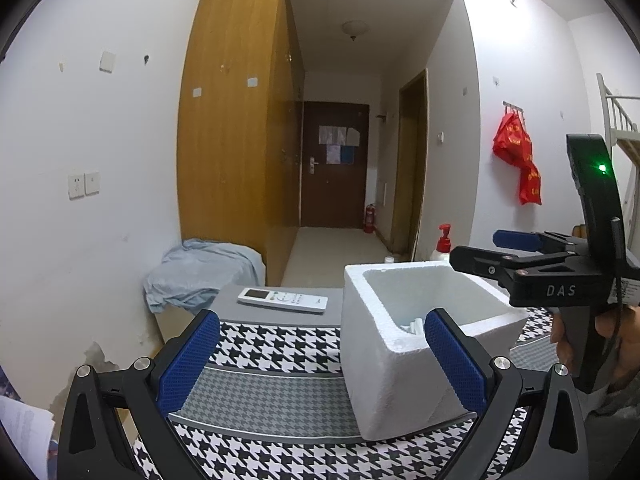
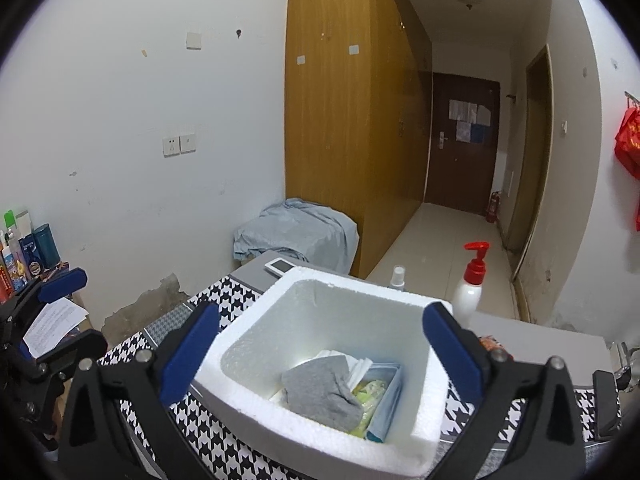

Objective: Organize soft objects

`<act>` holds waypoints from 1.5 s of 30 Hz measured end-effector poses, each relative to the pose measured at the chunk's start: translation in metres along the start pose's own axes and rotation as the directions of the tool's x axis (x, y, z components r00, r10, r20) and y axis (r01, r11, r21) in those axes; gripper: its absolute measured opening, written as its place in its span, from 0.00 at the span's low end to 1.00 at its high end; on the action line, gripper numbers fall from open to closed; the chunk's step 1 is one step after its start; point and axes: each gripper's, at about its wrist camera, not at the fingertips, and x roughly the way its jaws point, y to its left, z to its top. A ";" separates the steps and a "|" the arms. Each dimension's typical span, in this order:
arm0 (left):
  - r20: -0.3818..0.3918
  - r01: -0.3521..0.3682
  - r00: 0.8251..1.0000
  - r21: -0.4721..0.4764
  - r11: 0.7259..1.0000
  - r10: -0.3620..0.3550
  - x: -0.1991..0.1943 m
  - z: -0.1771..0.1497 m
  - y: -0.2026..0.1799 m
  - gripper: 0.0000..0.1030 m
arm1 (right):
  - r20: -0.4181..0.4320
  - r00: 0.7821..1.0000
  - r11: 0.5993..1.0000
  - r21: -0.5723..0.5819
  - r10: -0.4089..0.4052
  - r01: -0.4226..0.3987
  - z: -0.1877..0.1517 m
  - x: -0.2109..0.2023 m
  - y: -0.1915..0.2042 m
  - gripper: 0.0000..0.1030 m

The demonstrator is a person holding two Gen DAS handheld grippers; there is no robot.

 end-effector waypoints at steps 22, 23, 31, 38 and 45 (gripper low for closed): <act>0.026 0.046 0.999 0.017 0.999 -0.046 -0.019 0.006 -0.038 0.99 | 0.057 0.995 0.996 0.035 -0.080 0.078 -0.023 -0.073 -0.015 1.00; 0.027 0.048 0.998 0.019 0.999 -0.049 -0.020 0.006 -0.040 0.99 | 0.057 0.995 0.996 0.034 -0.083 0.081 -0.024 -0.077 -0.015 1.00; 0.041 0.057 0.997 0.028 0.998 -0.058 -0.036 0.008 -0.055 0.99 | 0.090 0.990 0.993 0.048 -0.112 0.108 -0.031 -0.111 -0.014 1.00; 0.074 0.063 0.995 0.042 0.997 -0.066 -0.054 0.008 -0.066 0.99 | 0.111 0.984 0.989 0.067 -0.136 0.129 -0.038 -0.133 -0.009 1.00; 0.089 0.070 0.993 0.051 0.996 -0.074 -0.068 0.005 -0.076 0.99 | 0.136 0.978 0.986 0.058 -0.161 0.154 -0.047 -0.151 -0.004 1.00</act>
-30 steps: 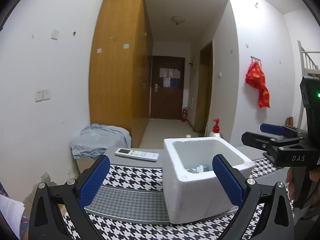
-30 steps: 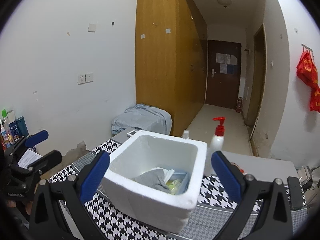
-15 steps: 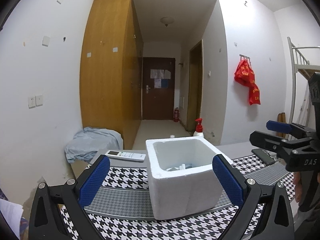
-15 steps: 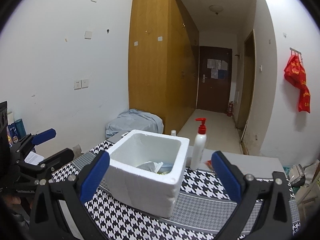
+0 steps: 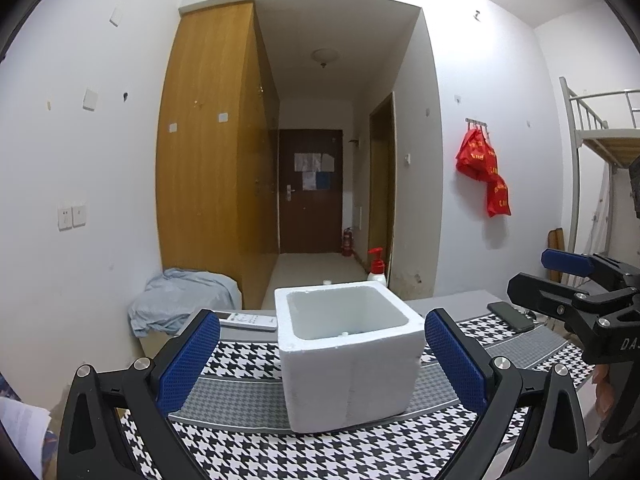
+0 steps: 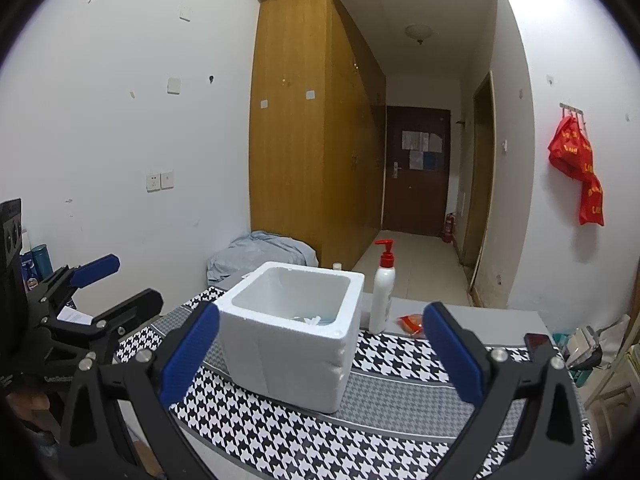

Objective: Organize soft objects

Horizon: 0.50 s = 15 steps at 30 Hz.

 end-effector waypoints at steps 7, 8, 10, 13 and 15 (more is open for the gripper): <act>0.009 0.005 1.000 0.009 1.000 -0.005 -0.010 -0.003 -0.006 0.99 | 0.007 1.000 1.000 0.019 -0.014 0.014 -0.011 -0.015 -0.004 1.00; 0.010 0.006 1.000 0.011 1.000 -0.006 -0.011 -0.004 -0.007 0.99 | 0.008 1.000 1.000 0.020 -0.016 0.016 -0.013 -0.017 -0.004 1.00; 0.014 0.008 1.000 0.008 1.000 -0.008 -0.013 -0.005 -0.007 0.99 | 0.016 1.000 1.000 0.021 -0.018 0.017 -0.016 -0.022 -0.003 1.00; 0.016 0.005 1.000 0.005 1.000 -0.006 -0.018 -0.010 -0.008 0.99 | 0.032 0.999 1.000 0.018 -0.017 0.017 -0.024 -0.030 -0.001 1.00; 0.019 0.001 1.000 0.006 1.000 -0.001 -0.021 -0.015 -0.008 0.99 | 0.040 0.999 0.999 0.021 -0.029 0.028 -0.031 -0.034 -0.002 1.00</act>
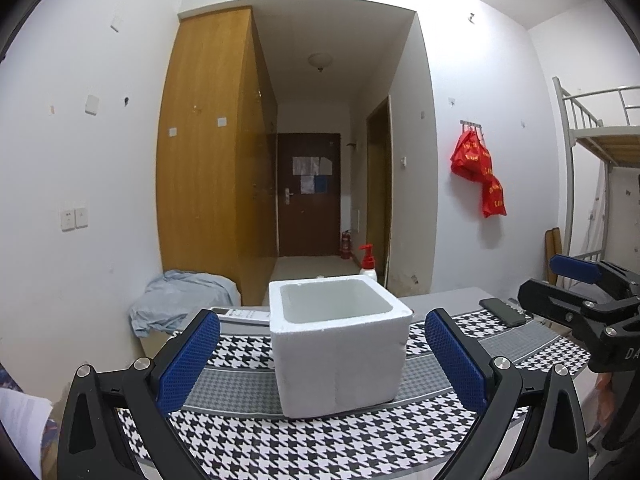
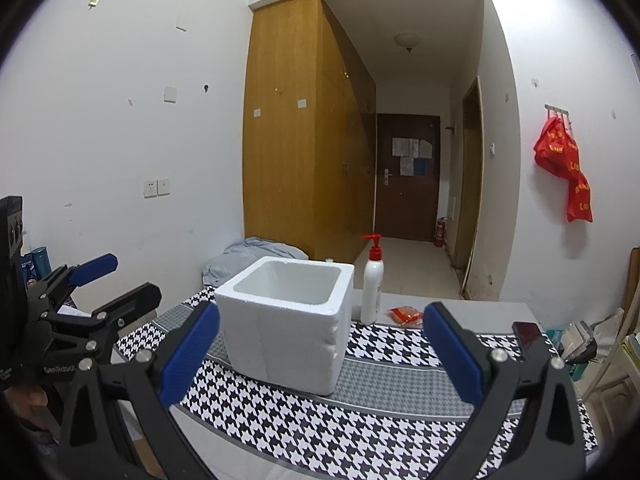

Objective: Organize soft objects

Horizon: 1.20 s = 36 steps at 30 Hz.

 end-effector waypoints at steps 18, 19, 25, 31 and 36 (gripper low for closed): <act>-0.028 -0.001 1.000 -0.023 1.000 0.000 -0.006 -0.049 -0.009 0.99 | -0.004 1.000 0.998 0.066 0.003 -0.002 -0.052 -0.013 -0.003 1.00; -0.025 -0.011 1.000 -0.024 1.000 0.010 -0.007 -0.051 -0.010 0.99 | -0.004 1.000 0.998 0.069 -0.005 0.006 -0.055 -0.014 -0.003 1.00; -0.016 -0.031 0.999 -0.011 0.999 0.031 -0.011 -0.060 -0.015 0.99 | -0.017 1.000 0.997 0.082 -0.001 0.002 -0.067 -0.015 -0.005 1.00; -0.024 -0.023 0.999 -0.013 1.000 0.023 -0.017 -0.069 -0.017 0.99 | -0.022 1.000 0.995 0.099 0.018 -0.015 -0.078 -0.017 -0.005 1.00; -0.026 -0.018 1.000 -0.014 1.000 0.018 -0.023 -0.072 -0.020 0.99 | -0.026 0.999 0.994 0.104 0.019 -0.017 -0.081 -0.021 -0.005 1.00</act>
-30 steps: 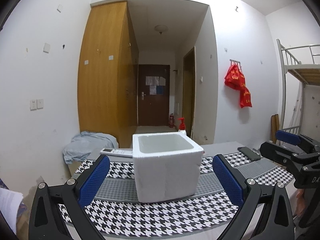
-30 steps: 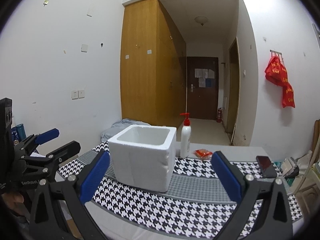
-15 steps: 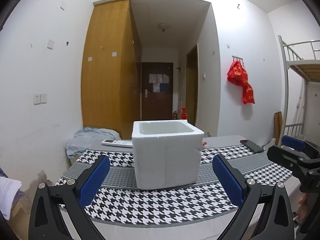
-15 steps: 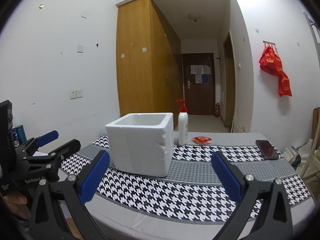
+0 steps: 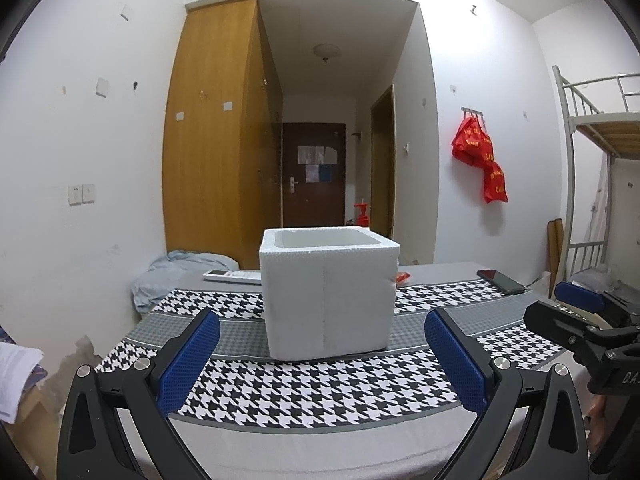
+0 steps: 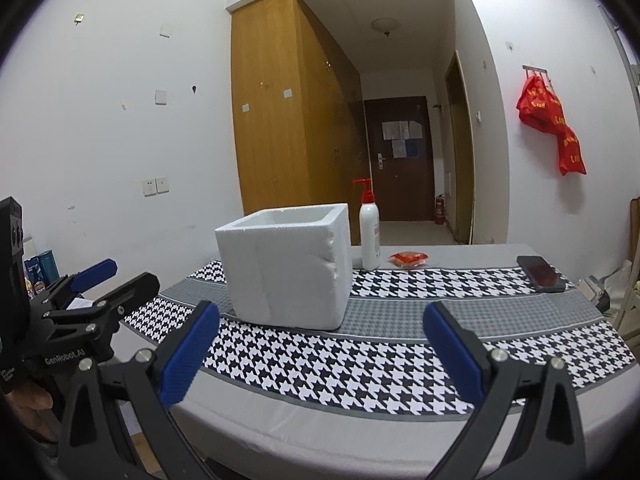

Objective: Organize soft objects

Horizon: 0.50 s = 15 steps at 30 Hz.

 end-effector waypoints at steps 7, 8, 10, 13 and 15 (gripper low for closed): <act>0.019 0.006 1.000 -0.012 1.000 -0.006 -0.010 0.004 0.001 0.99 | 0.014 1.000 1.000 -0.023 -0.009 0.009 0.000 -0.011 0.006 1.00; 0.022 0.003 1.000 -0.014 1.000 -0.003 -0.011 0.004 0.001 0.99 | 0.014 1.000 1.000 -0.024 -0.008 0.008 0.000 -0.011 0.006 1.00; 0.024 0.003 1.000 -0.014 1.000 -0.003 -0.013 0.005 0.002 0.99 | 0.014 1.000 1.000 -0.026 -0.009 0.009 0.000 -0.012 0.007 1.00; 0.026 0.002 1.000 -0.015 1.000 -0.002 -0.014 0.004 0.003 0.99 | 0.013 1.000 1.000 -0.028 -0.006 0.007 -0.001 -0.011 0.008 1.00; 0.020 0.001 1.000 -0.014 1.000 0.000 -0.012 0.004 0.002 0.99 | 0.009 1.000 0.999 -0.033 -0.003 0.003 -0.001 -0.010 0.010 1.00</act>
